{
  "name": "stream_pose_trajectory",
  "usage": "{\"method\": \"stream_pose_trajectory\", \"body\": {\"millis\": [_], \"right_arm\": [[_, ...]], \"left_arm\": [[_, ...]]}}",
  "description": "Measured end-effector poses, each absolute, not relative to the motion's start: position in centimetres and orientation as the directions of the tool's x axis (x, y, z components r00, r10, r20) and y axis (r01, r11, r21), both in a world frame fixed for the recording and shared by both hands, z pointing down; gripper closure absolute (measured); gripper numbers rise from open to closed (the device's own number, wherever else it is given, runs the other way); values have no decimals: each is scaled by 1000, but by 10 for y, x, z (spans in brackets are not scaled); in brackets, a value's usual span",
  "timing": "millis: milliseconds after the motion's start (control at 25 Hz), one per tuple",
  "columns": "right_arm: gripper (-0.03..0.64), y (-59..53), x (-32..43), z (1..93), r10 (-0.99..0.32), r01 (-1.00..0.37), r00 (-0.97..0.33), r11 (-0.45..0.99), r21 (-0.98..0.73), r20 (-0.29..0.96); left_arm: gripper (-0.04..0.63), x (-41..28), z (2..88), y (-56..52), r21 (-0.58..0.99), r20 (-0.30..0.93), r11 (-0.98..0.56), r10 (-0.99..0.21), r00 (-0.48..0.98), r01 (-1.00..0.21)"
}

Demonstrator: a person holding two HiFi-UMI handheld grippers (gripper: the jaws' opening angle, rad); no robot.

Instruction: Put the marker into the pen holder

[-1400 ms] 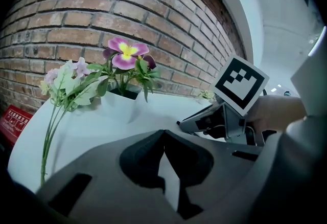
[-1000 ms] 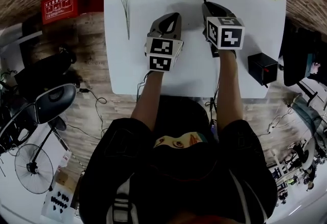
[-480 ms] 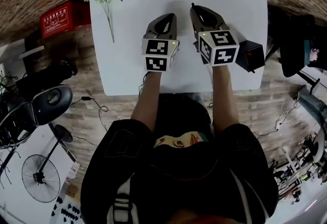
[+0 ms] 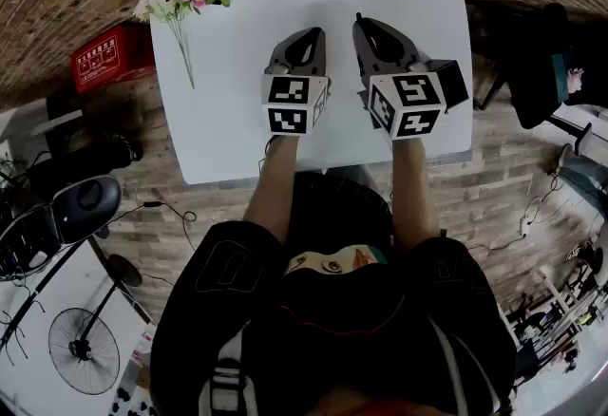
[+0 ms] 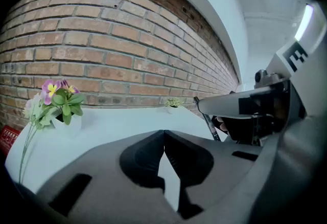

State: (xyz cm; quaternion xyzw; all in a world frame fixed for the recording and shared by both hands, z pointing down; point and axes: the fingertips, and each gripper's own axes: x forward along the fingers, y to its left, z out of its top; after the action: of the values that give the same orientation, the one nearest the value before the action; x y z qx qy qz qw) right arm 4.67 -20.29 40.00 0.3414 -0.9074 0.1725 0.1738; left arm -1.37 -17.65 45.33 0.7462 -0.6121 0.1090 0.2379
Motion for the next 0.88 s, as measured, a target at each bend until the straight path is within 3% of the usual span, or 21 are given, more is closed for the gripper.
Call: {"method": "stream_pose_trajectory", "body": {"millis": [880], "right_arm": [[572,-188,184,328,-721,-753,-656,605,-259,223]], "left_arm": [[594,107,405,-182,183,370,-299,-862,347,-937]]}}
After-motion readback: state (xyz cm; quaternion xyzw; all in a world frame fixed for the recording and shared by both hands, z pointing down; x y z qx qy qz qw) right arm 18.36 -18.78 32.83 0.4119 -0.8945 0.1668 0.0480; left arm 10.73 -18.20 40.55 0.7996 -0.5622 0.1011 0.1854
